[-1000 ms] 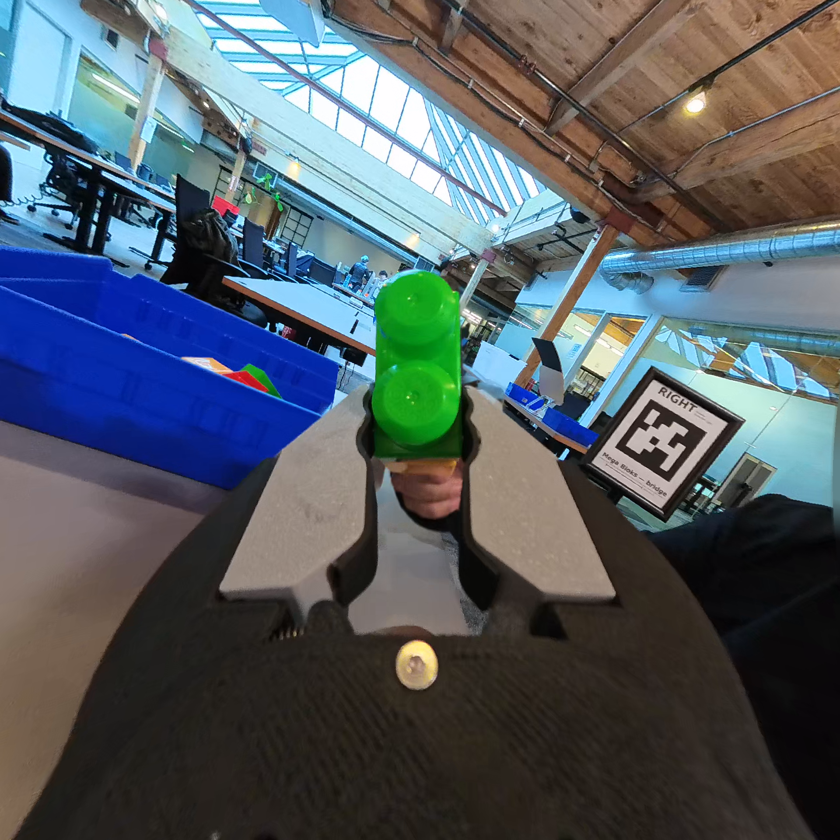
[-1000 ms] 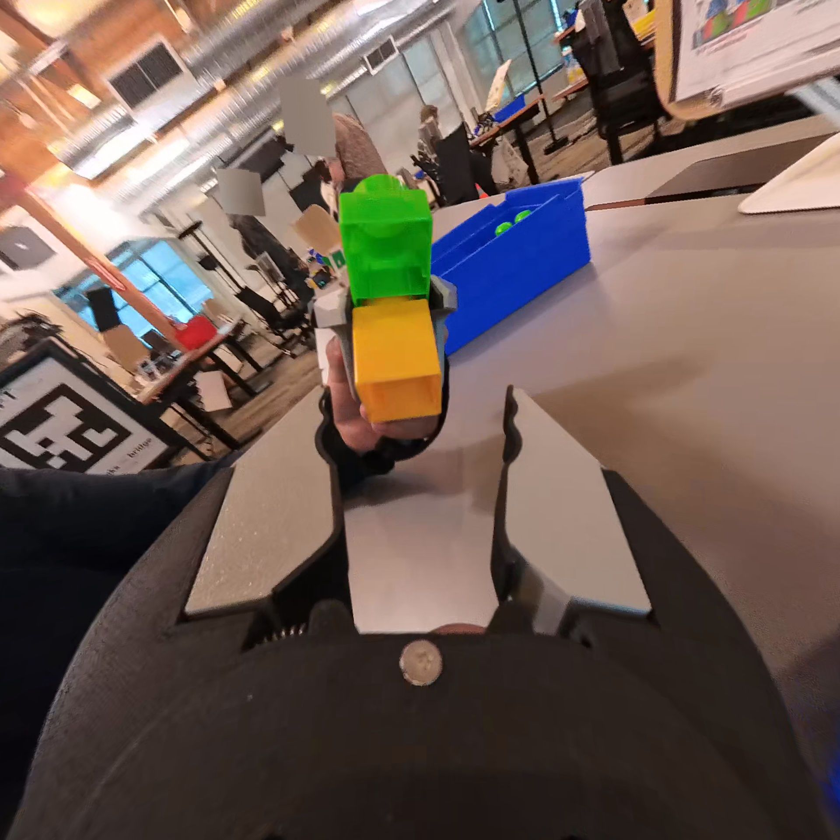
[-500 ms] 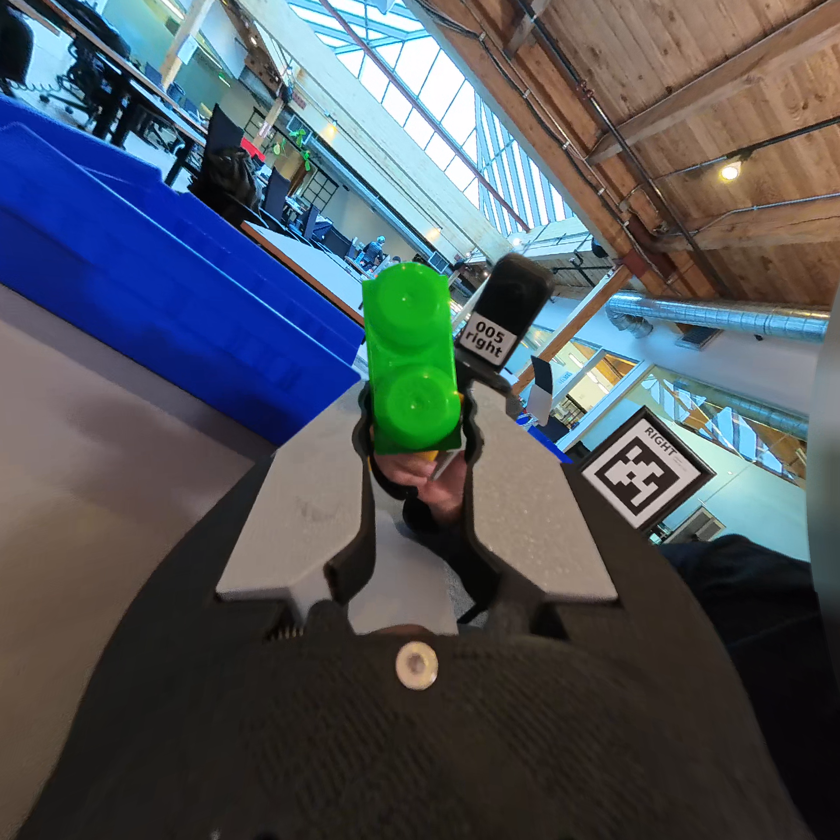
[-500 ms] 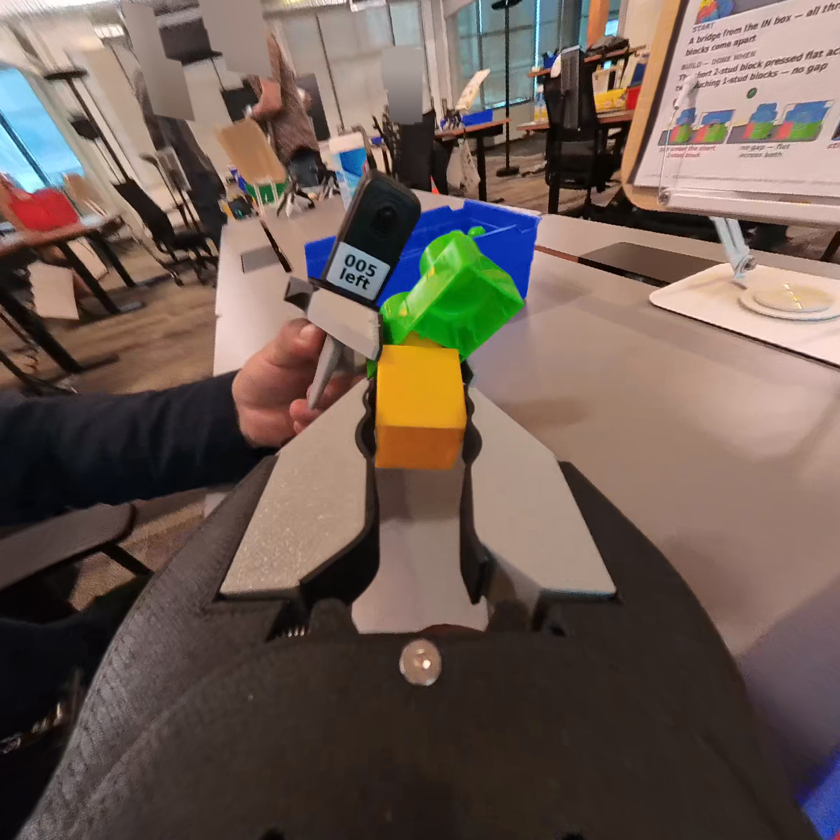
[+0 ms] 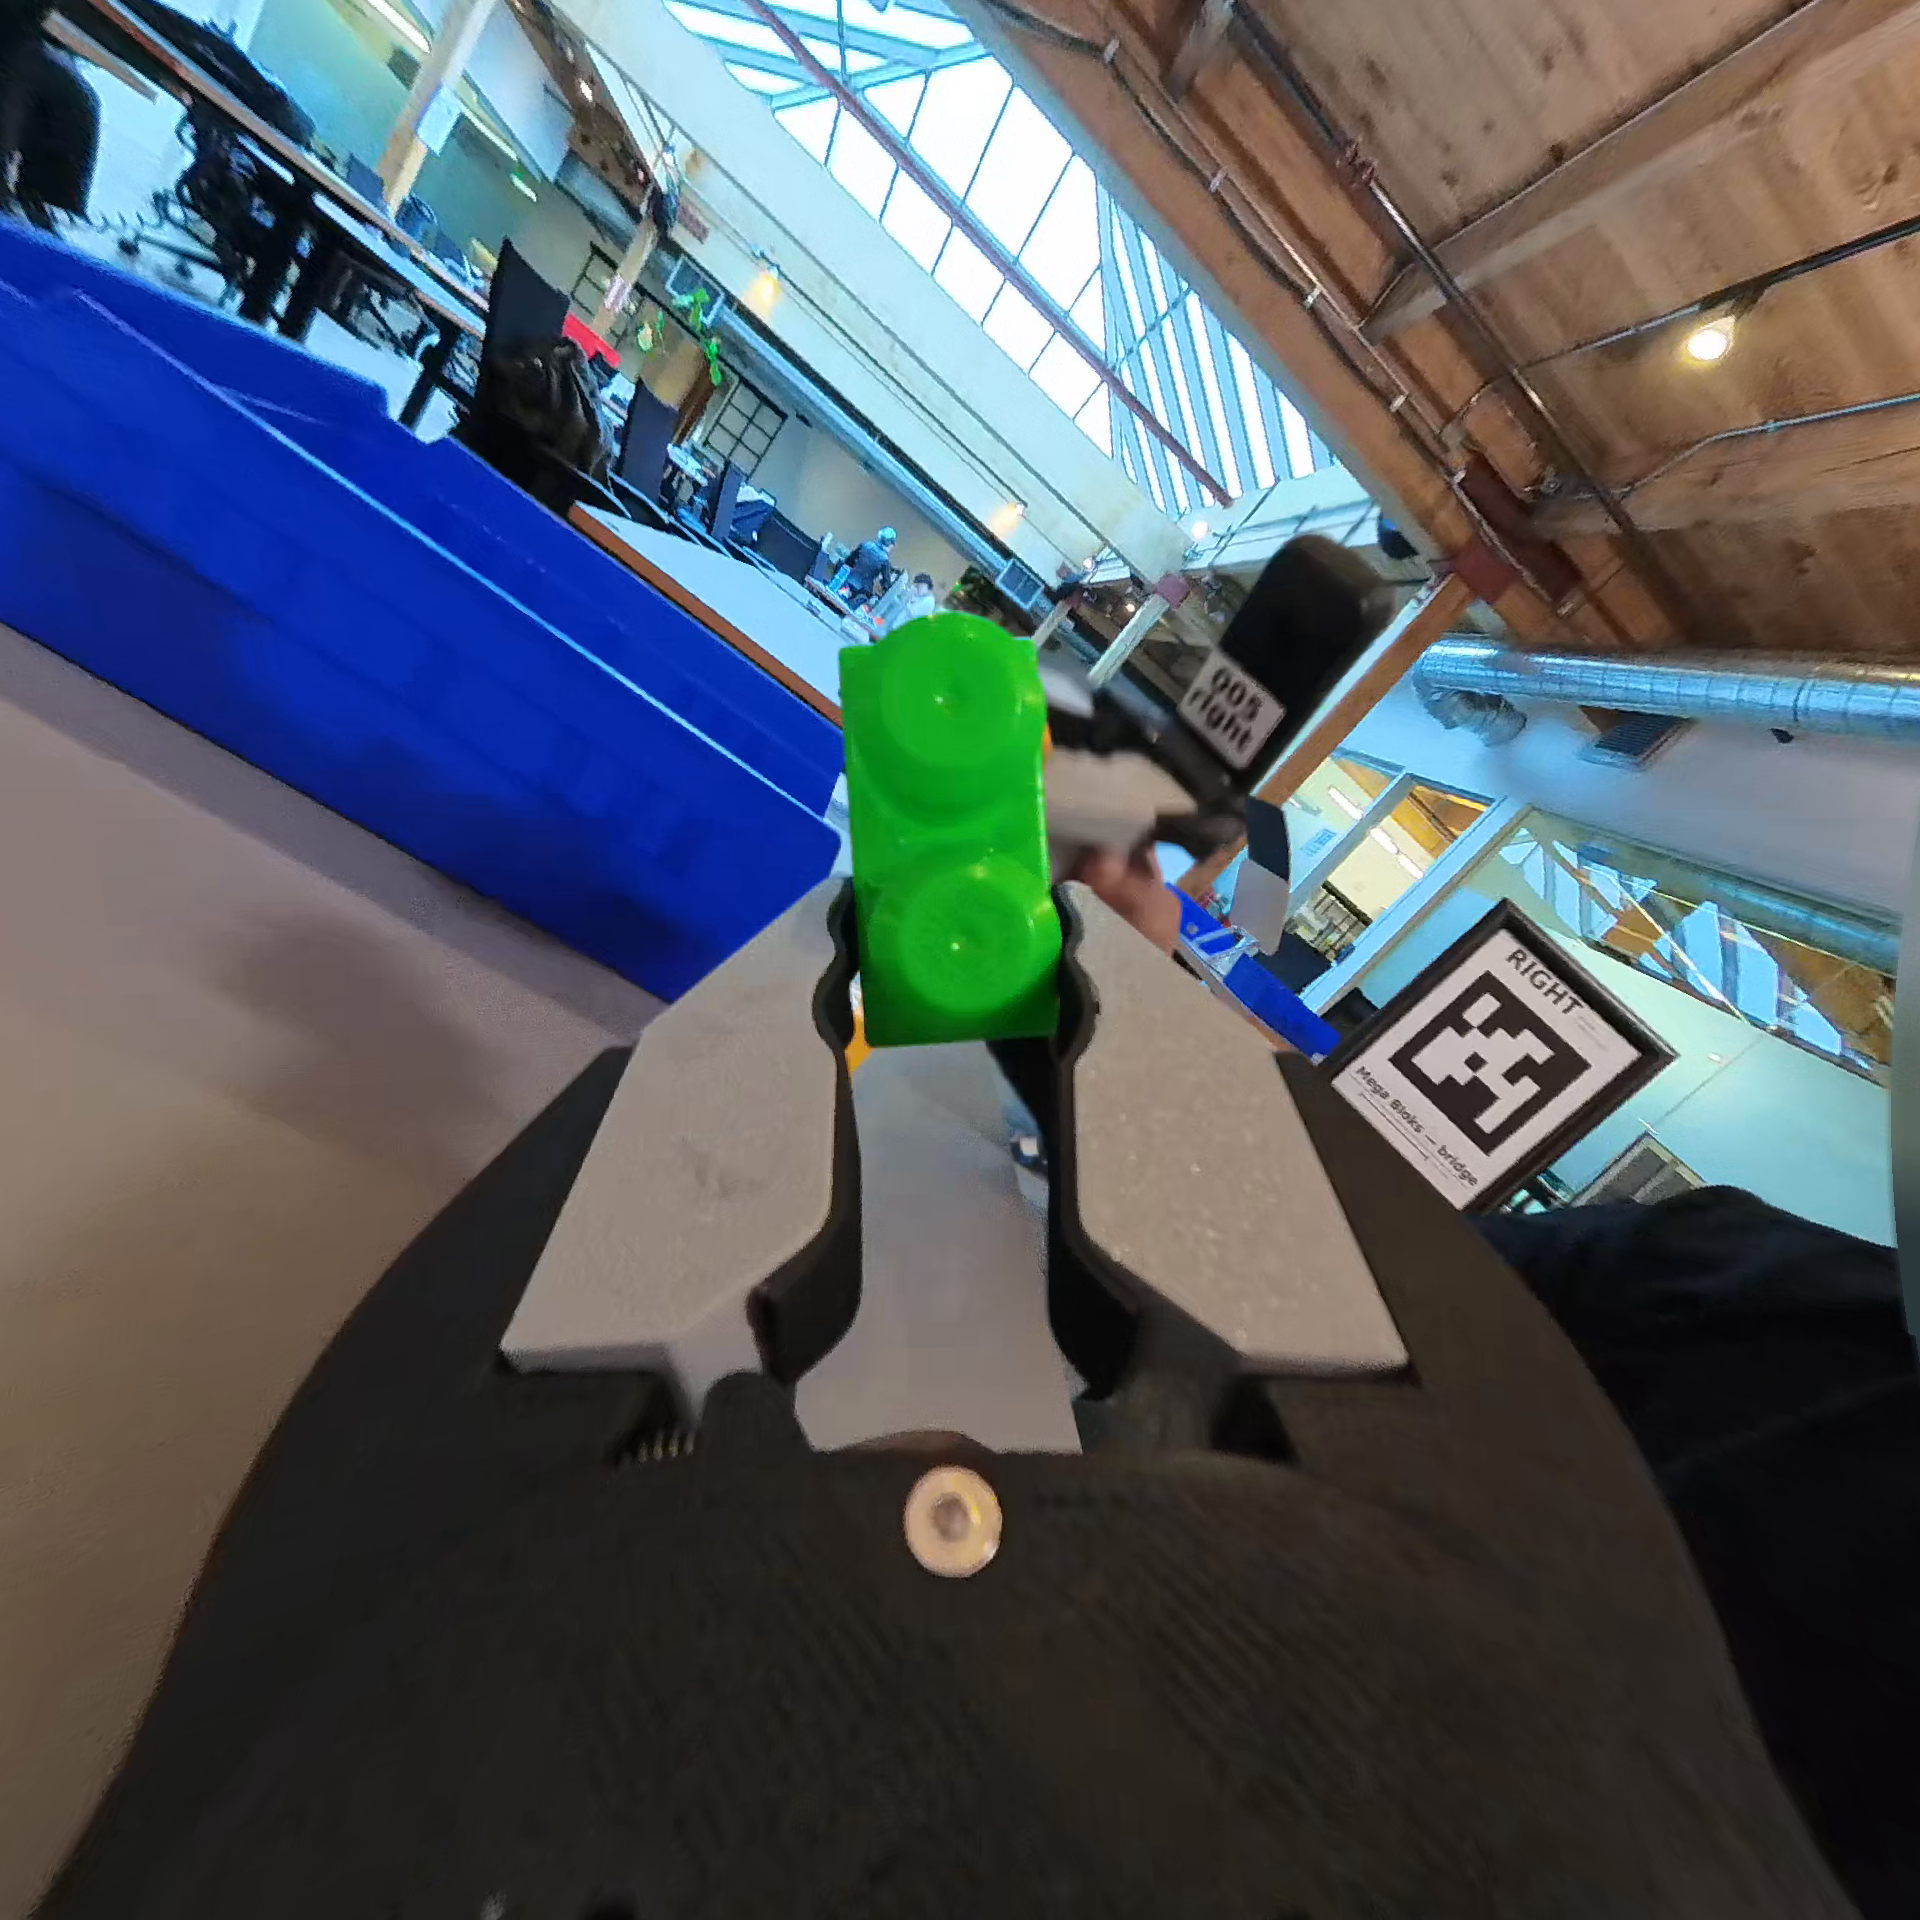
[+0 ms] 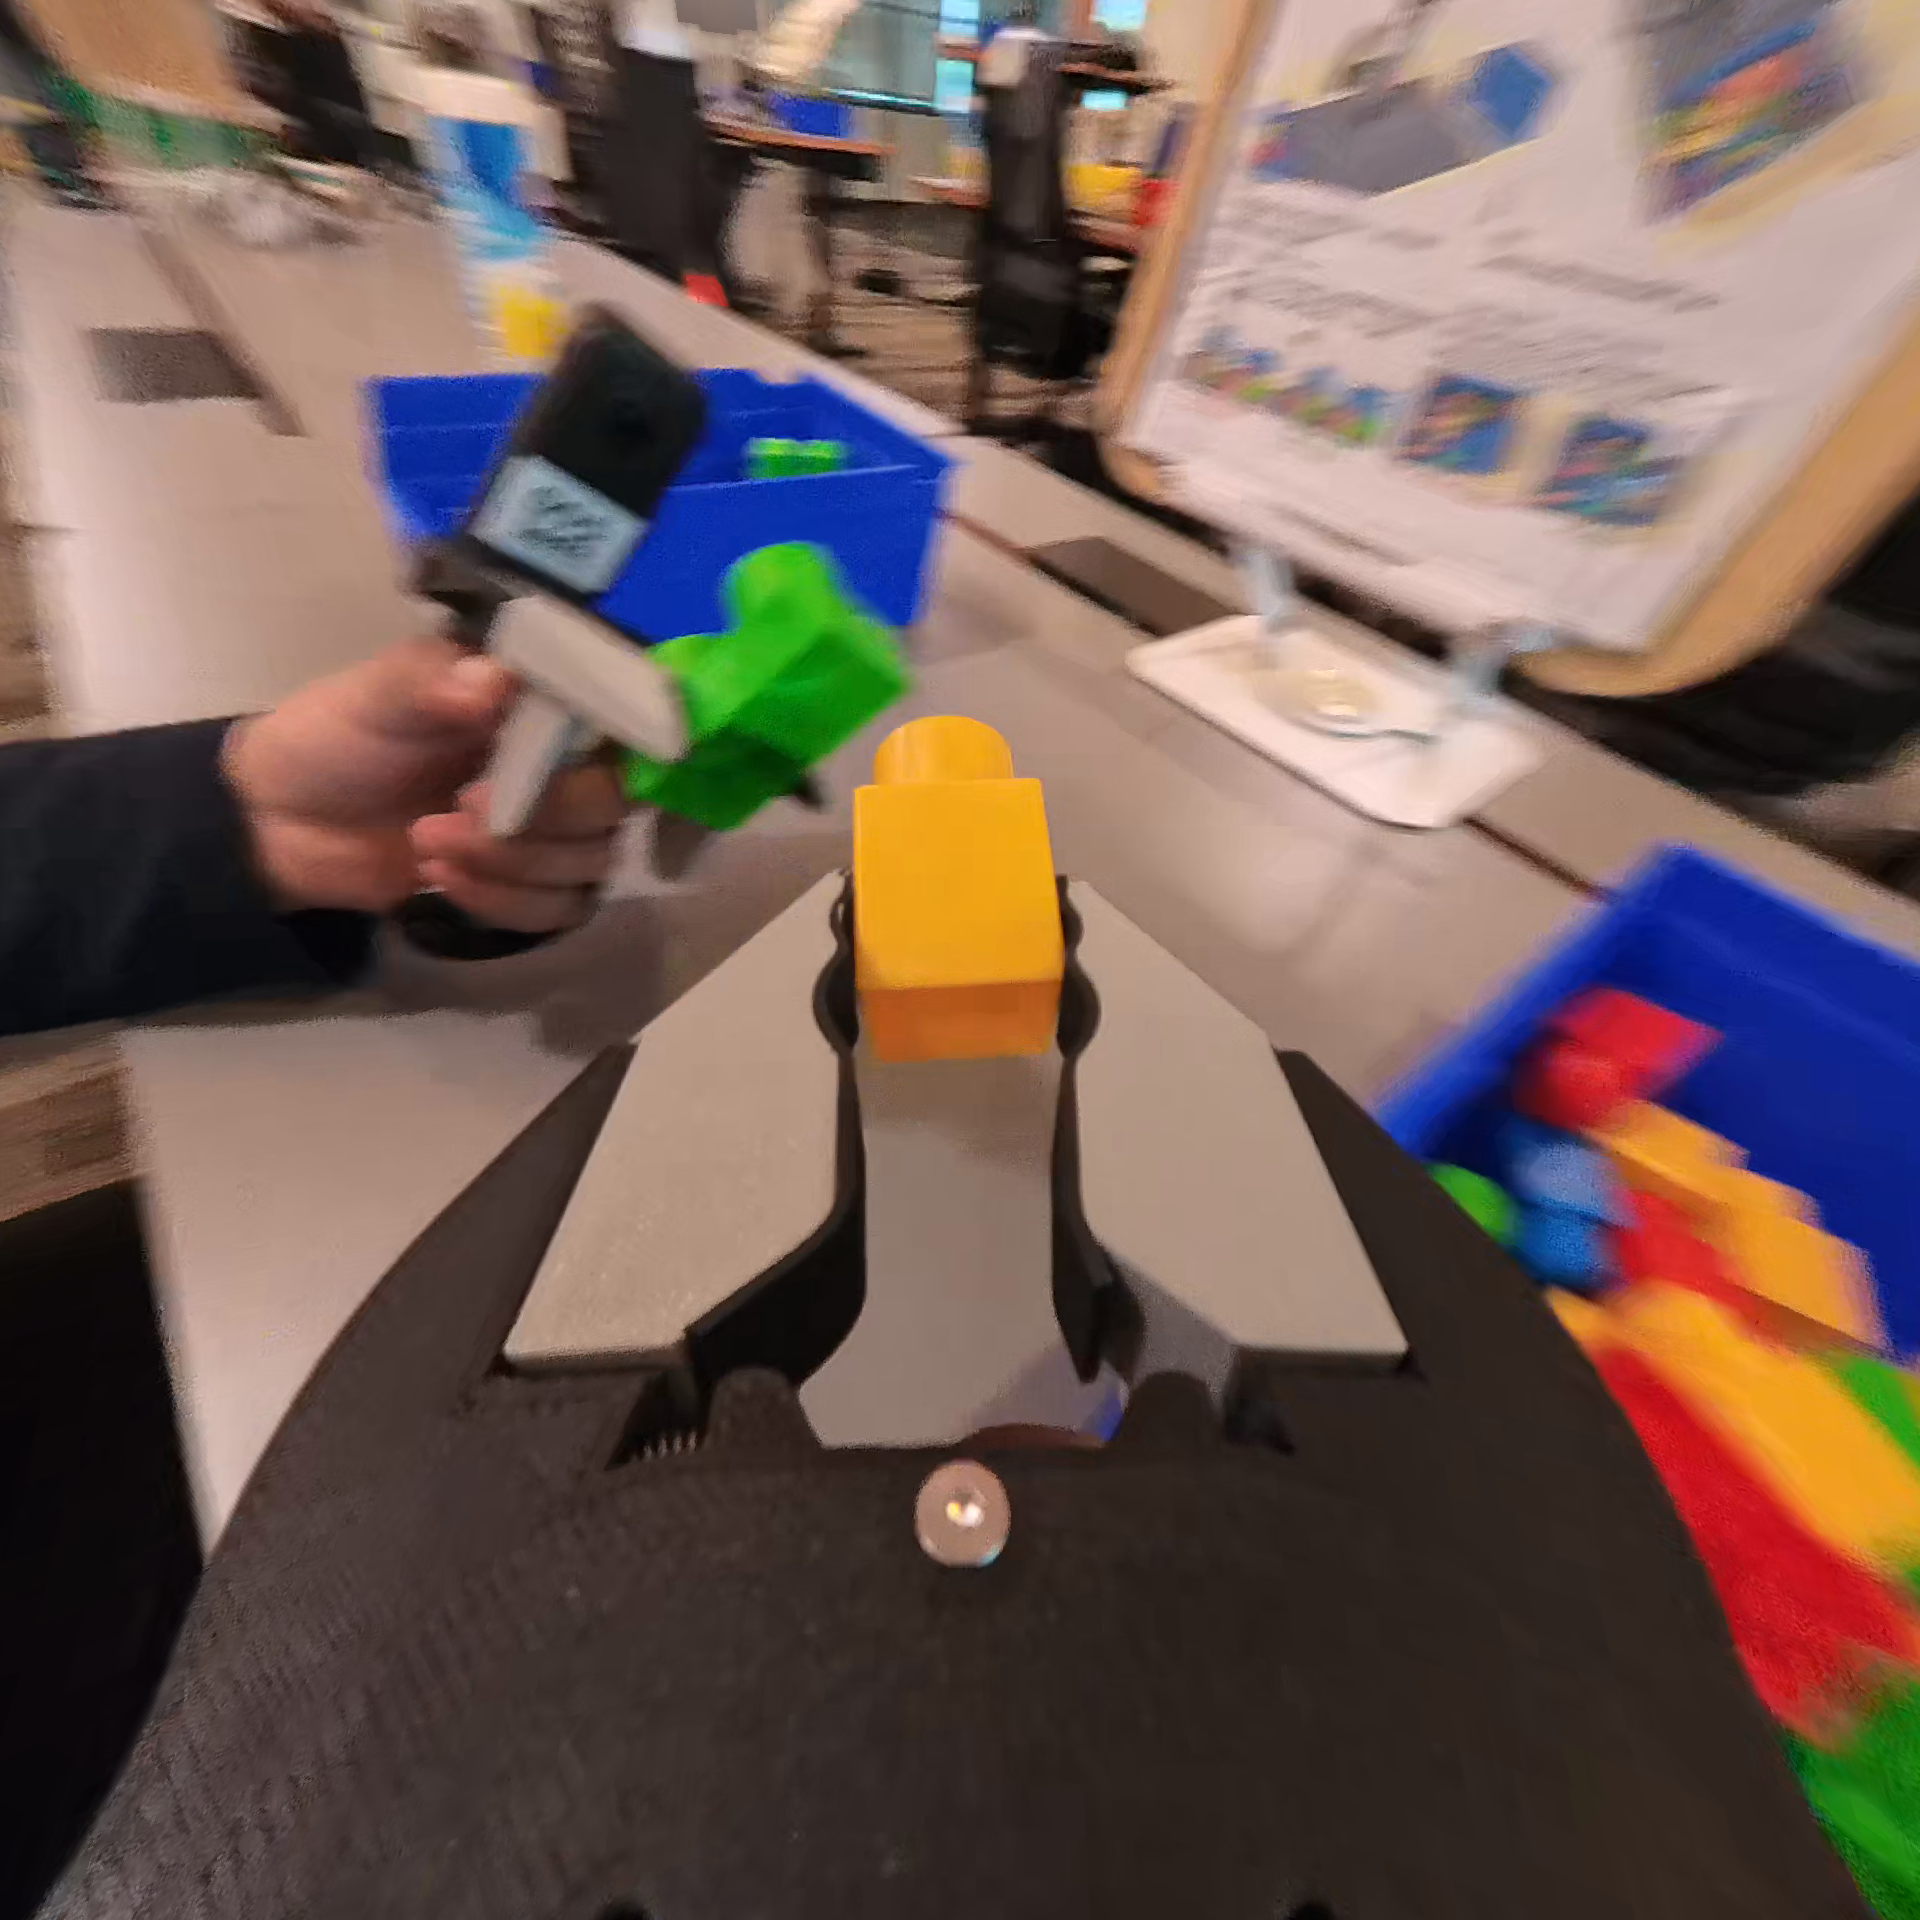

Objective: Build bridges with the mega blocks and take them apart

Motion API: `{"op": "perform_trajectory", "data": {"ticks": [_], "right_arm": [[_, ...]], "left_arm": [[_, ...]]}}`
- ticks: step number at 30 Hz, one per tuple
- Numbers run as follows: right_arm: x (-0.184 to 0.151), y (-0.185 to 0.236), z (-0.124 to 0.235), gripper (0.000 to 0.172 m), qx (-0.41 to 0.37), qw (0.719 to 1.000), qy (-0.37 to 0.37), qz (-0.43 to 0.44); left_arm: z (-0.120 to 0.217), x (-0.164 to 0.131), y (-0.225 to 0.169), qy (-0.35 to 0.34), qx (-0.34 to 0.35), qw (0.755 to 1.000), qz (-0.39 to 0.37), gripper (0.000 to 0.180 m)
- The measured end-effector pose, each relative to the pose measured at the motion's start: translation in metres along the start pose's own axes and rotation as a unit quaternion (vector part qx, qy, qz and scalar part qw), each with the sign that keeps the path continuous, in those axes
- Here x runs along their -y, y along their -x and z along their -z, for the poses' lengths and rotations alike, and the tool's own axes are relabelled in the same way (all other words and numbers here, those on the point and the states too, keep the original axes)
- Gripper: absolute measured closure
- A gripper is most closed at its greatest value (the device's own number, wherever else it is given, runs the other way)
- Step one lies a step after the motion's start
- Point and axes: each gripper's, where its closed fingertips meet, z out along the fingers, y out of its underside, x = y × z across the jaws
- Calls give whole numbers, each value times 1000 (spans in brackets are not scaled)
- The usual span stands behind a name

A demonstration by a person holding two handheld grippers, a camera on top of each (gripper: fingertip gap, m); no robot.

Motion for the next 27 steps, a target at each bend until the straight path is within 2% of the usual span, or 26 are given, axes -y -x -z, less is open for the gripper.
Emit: {"op": "perform_trajectory", "data": {"ticks": [2,4,6,8,10,12,15,17,19,22,26,27], "right_arm": [[6,-60,32,138,-134,991,20,16],[-4,-120,64,138,-239,968,69,7],[-37,-154,79,138,-261,952,155,-39],[-73,-169,84,120,-259,934,229,-90],[-92,-163,89,113,-249,928,254,-114],[-94,-143,96,114,-238,932,248,-115],[-102,-91,103,117,-181,942,252,-126],[-118,-55,104,115,-137,941,275,-139],[-137,-39,104,111,-142,934,297,-137],[-162,-34,101,103,-165,922,325,-130],[-180,-28,91,113,-153,917,345,-133],[-183,-29,90,133,-153,916,349,-125]], "left_arm": [[1,-1,8,2,18,1000,4,146],[0,-3,10,1,13,1000,19,146],[-2,-9,15,12,20,999,27,146],[-5,-15,20,28,36,999,17,146],[-6,-18,21,38,48,998,-1,146],[-5,-20,25,46,65,997,-13,146],[-6,-21,27,49,68,996,-13,146],[-7,-27,34,66,88,994,-21,146],[-11,-31,42,88,114,989,-44,146],[-33,-27,32,109,109,986,-63,146],[-85,-1,9,151,115,973,-131,146],[-100,3,7,169,120,968,-142,146]]}}
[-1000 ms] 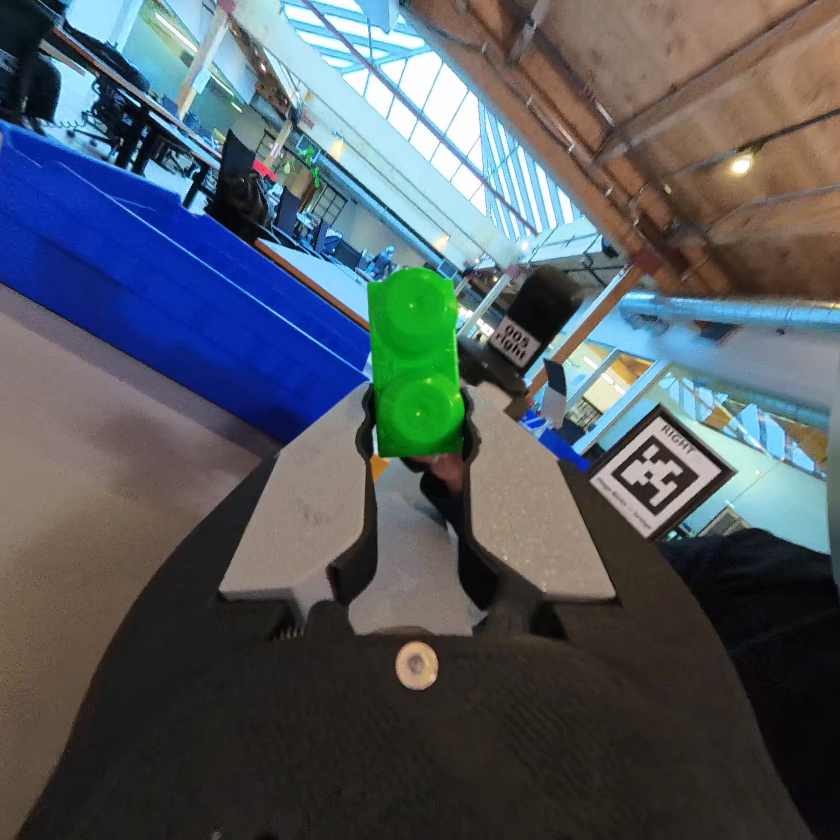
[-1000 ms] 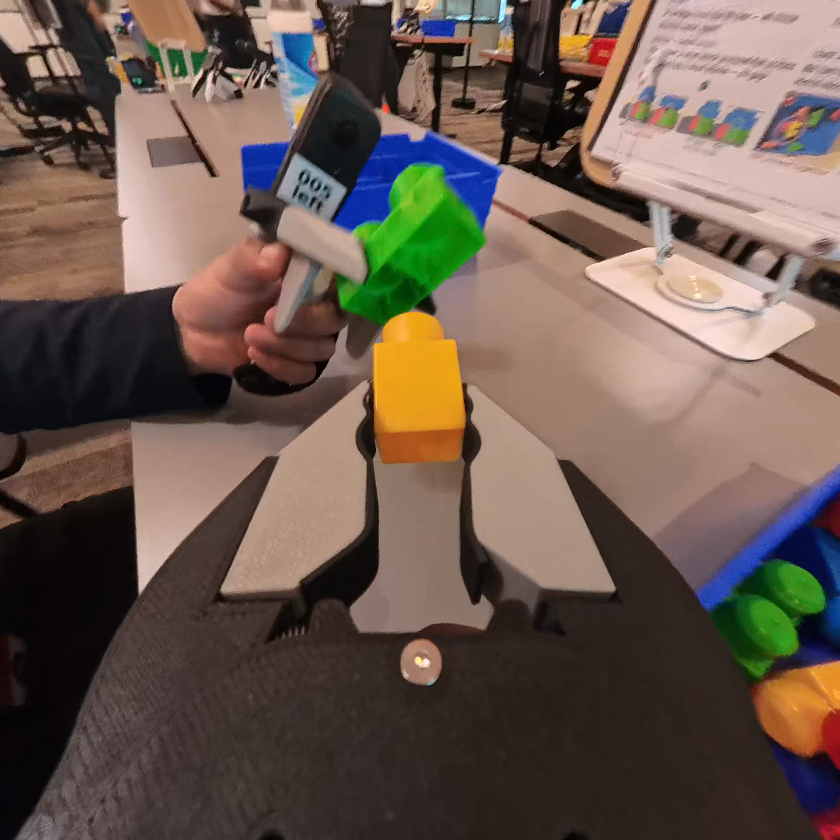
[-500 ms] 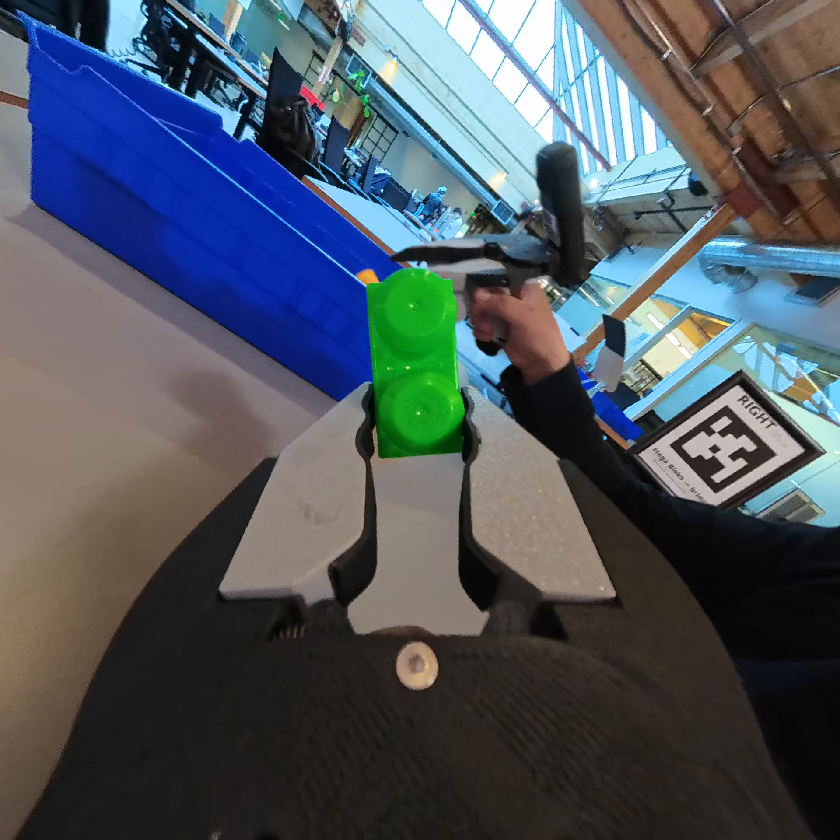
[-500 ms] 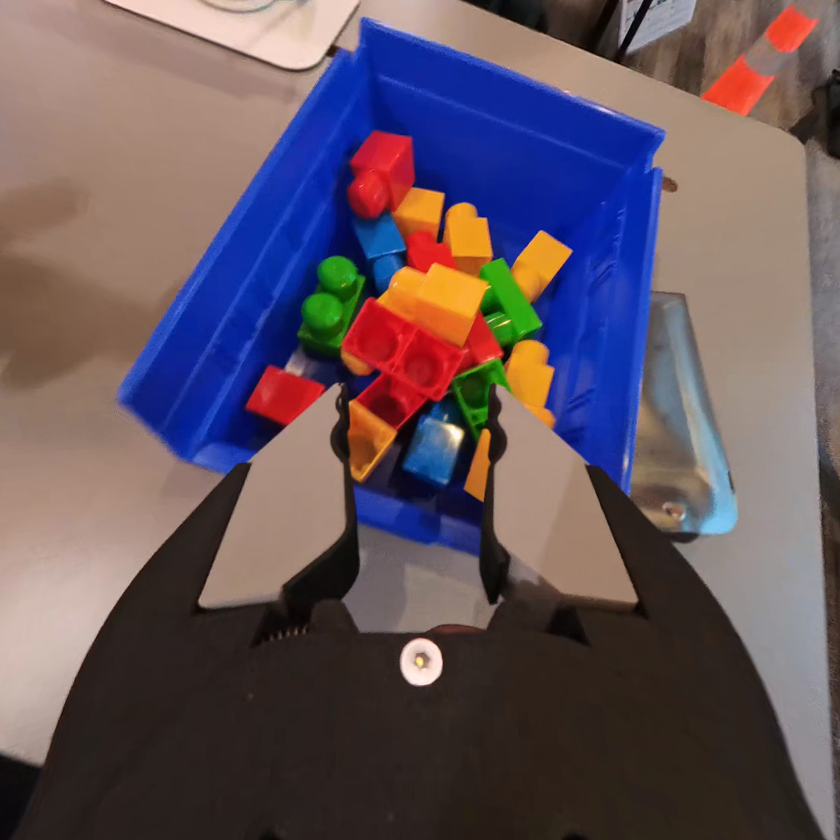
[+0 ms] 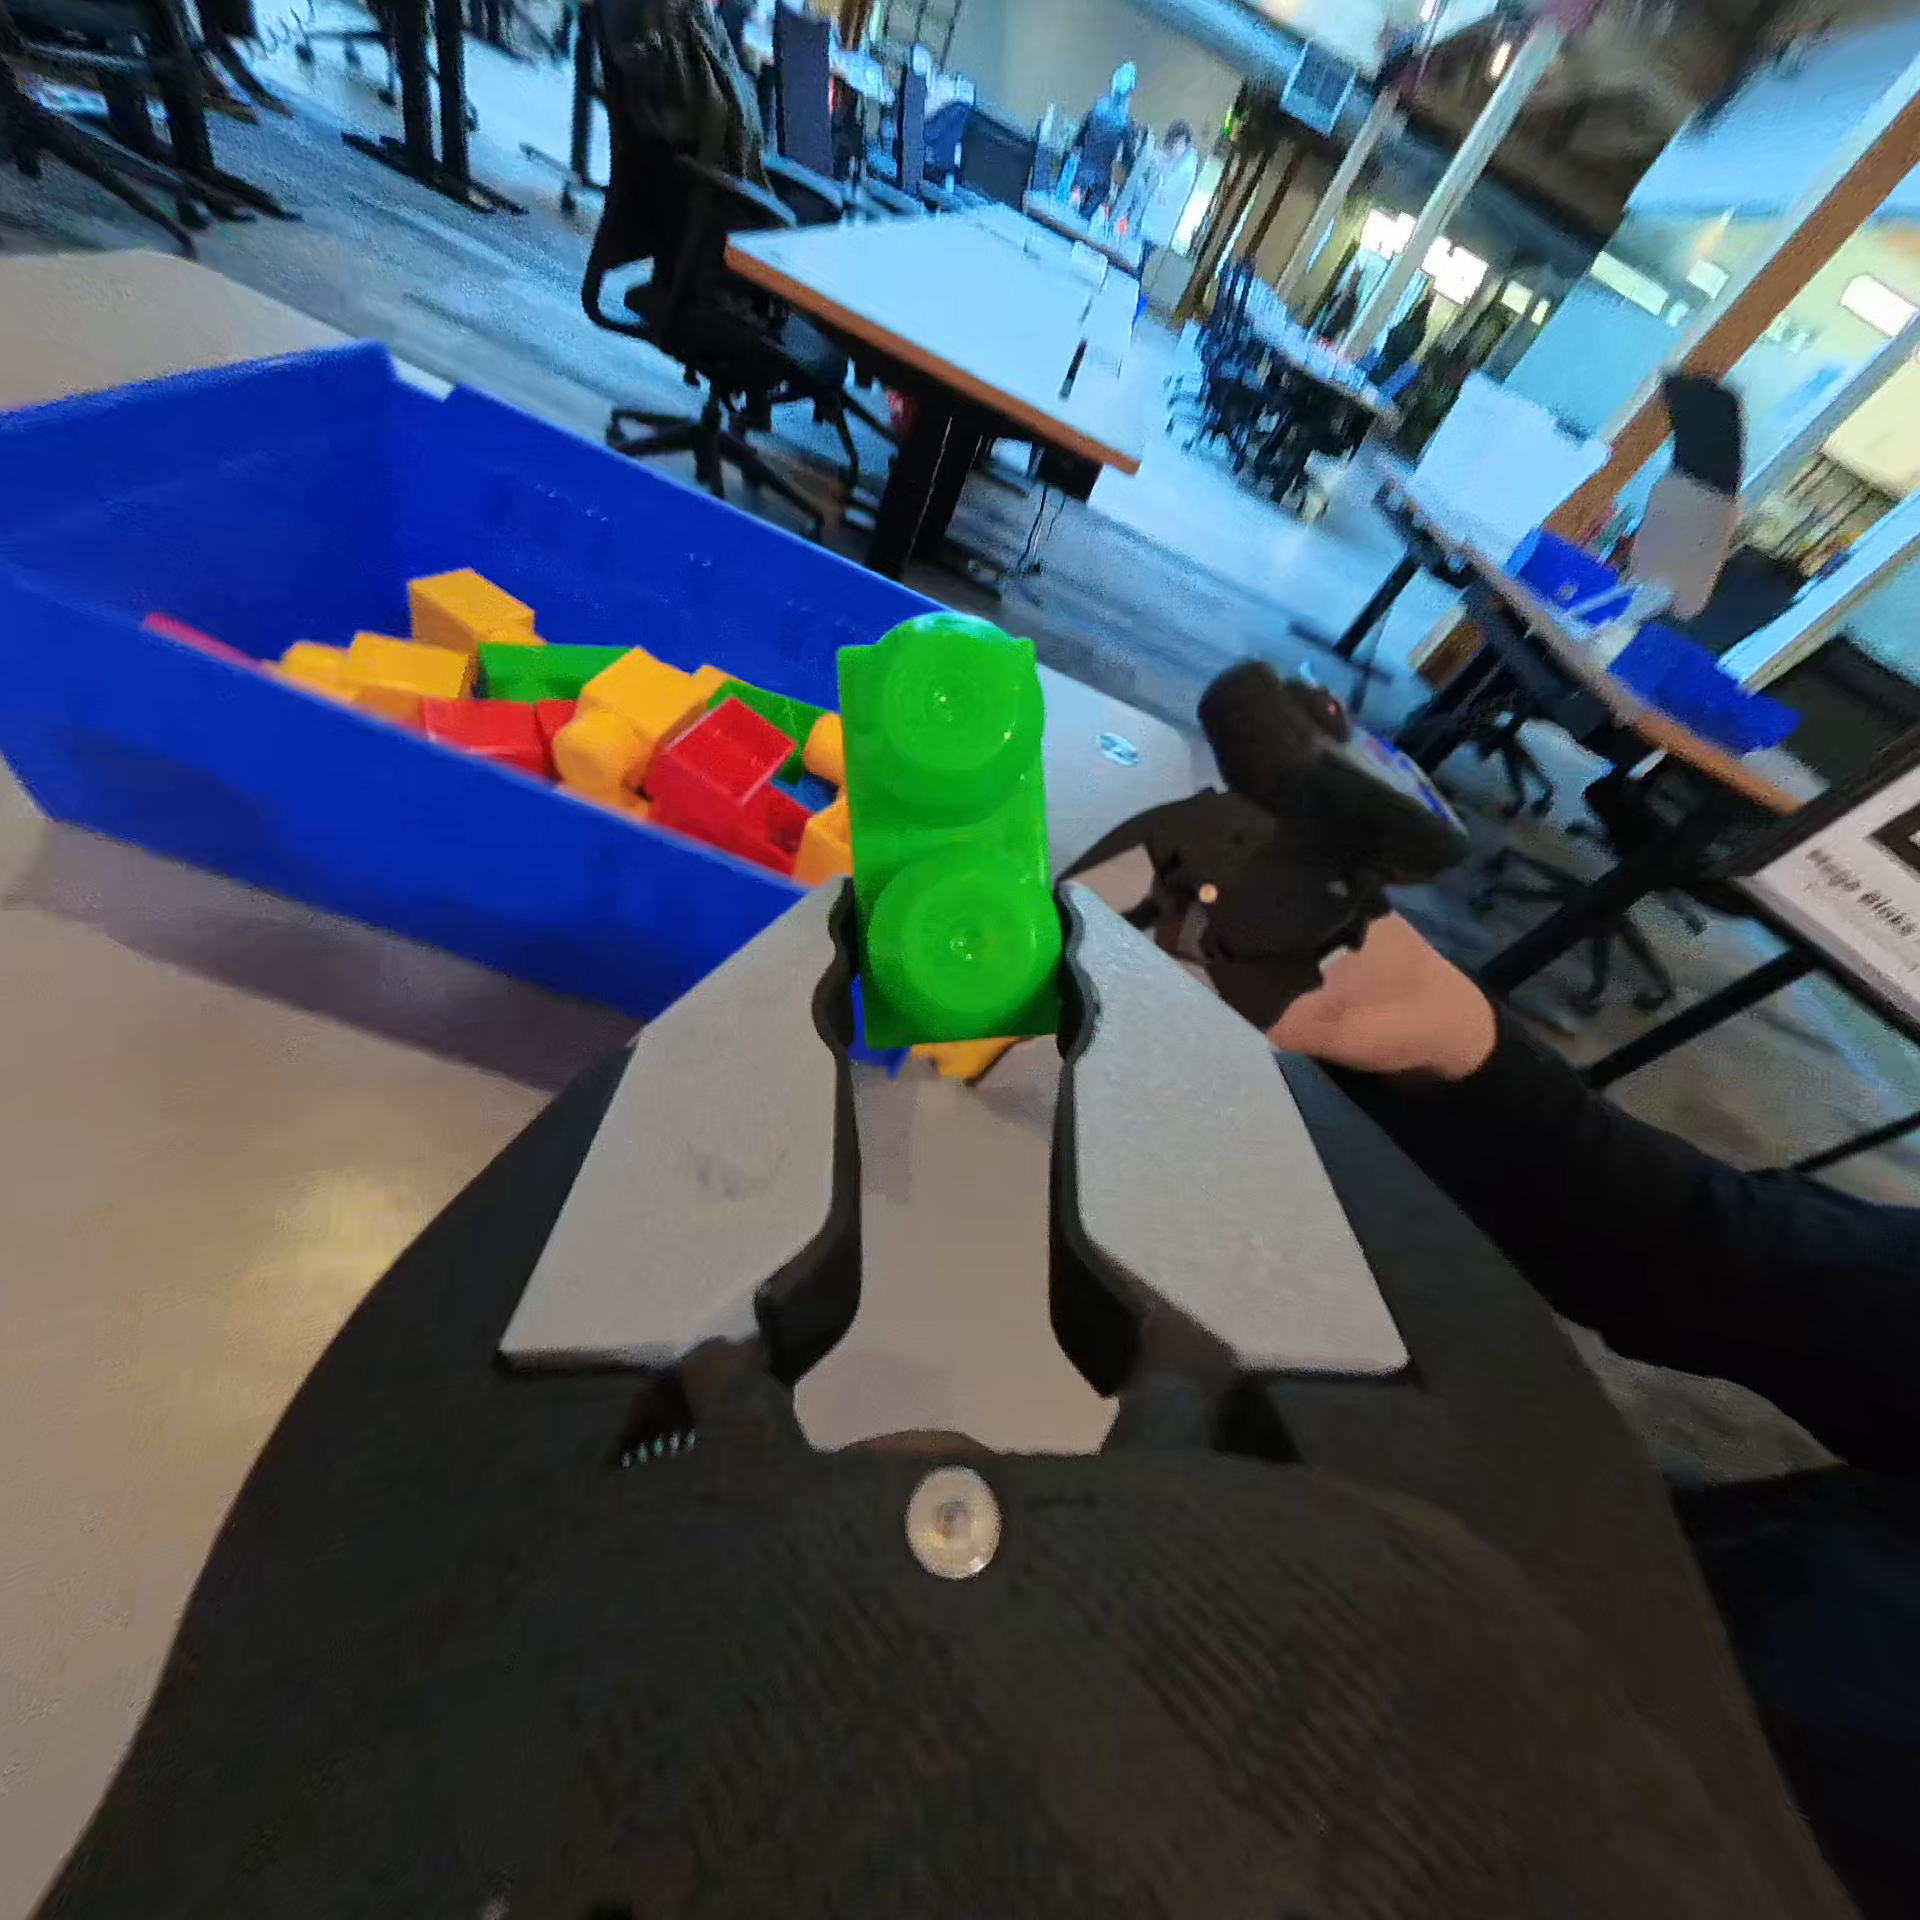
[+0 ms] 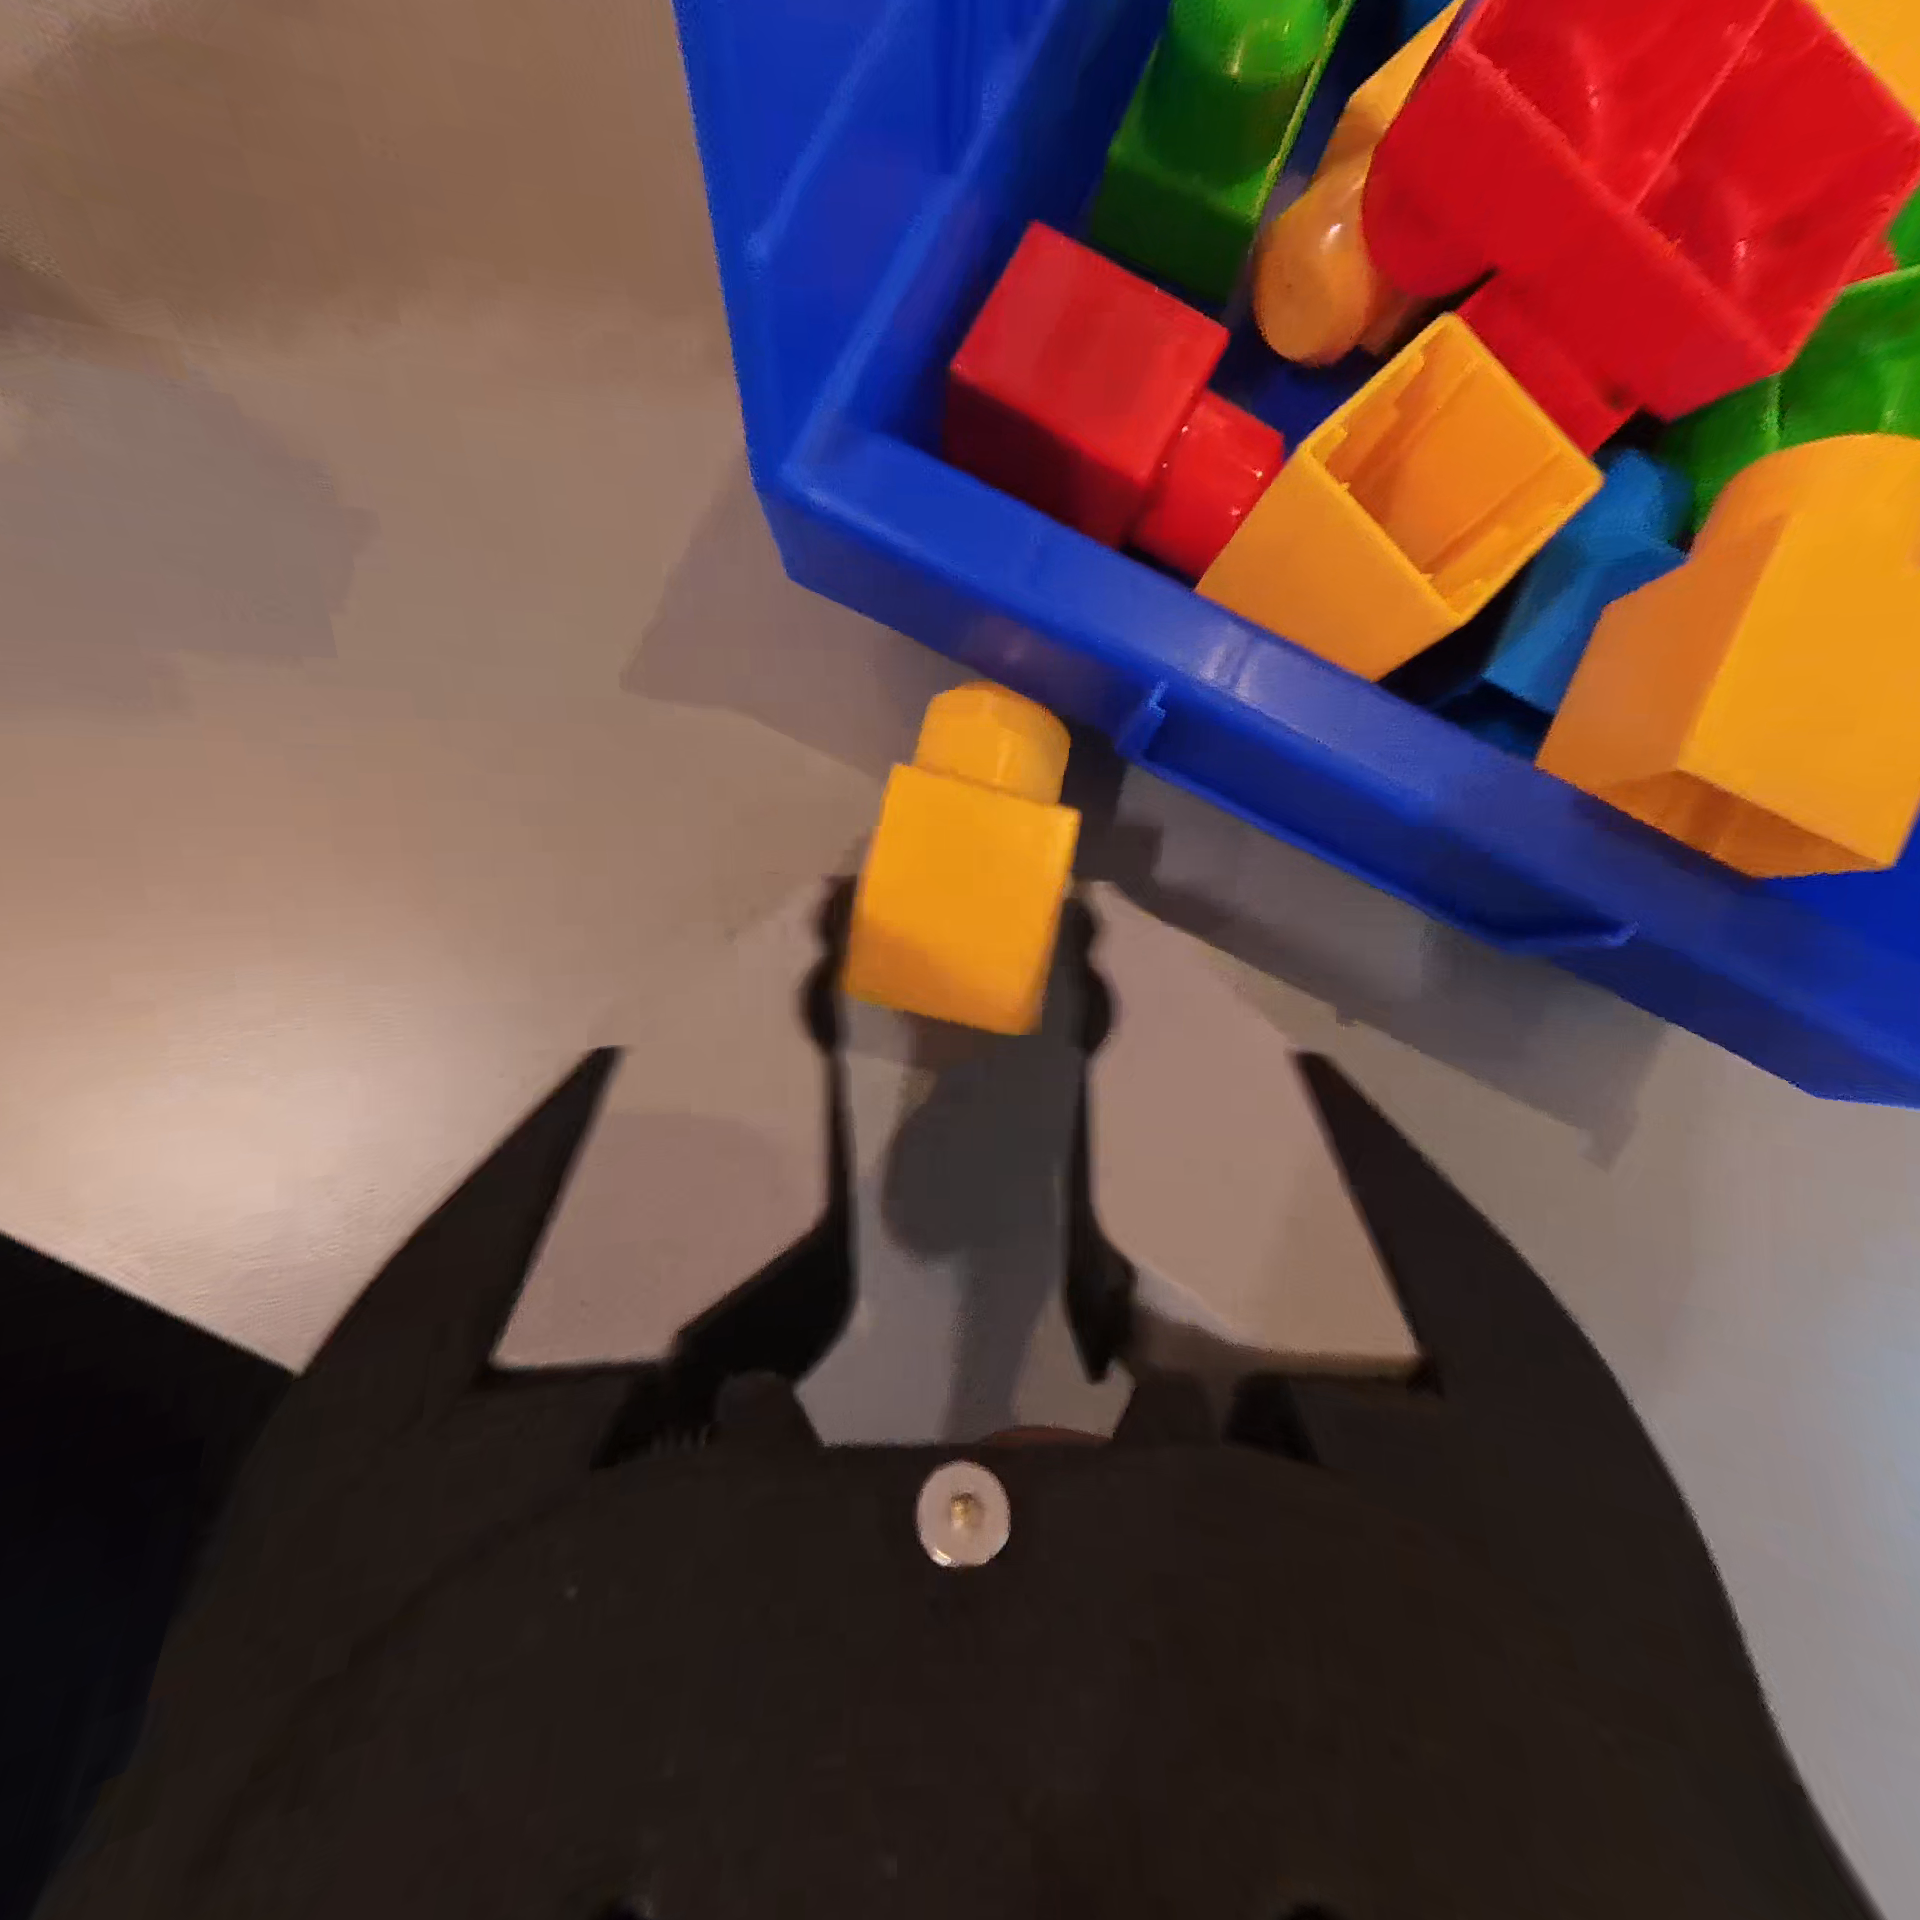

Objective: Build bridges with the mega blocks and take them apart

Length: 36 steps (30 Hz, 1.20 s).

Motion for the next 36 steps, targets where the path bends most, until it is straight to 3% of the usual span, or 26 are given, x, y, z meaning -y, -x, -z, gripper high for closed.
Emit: {"op": "perform_trajectory", "data": {"ticks": [4,9,14,16,17,18,19,21,24,27,31,36], "right_arm": [[5,2,10,138,22,999,-34,-5],[35,-19,69,138,33,991,-124,-31],[74,-68,96,139,-23,980,-191,-50],[88,-92,83,137,-37,980,-183,-70],[90,-97,70,116,-22,983,-156,-92],[99,-92,62,80,19,981,-153,-115],[117,-77,62,77,86,970,-188,-125],[157,-49,84,98,216,921,-296,-129],[183,-26,99,97,325,870,-344,-138],[191,0,83,93,367,866,-316,-125],[197,30,74,138,420,851,-299,-104],[205,27,68,139,382,865,-307,-108]], "left_arm": [[-46,26,10,58,42,997,-27,146],[-85,29,39,95,70,993,13,146],[-85,24,38,63,43,997,26,146],[-76,26,34,31,20,999,35,146],[-71,27,32,16,7,999,40,146],[-66,29,29,1,-7,999,40,146],[-61,30,27,-12,-17,999,36,146],[-51,30,25,-29,-34,999,25,146],[-40,22,17,-29,-65,997,2,146],[-34,11,17,-23,-61,998,-27,146],[-29,-1,20,-18,-52,998,-44,146],[-18,-4,32,-36,-31,998,-32,146]]}}
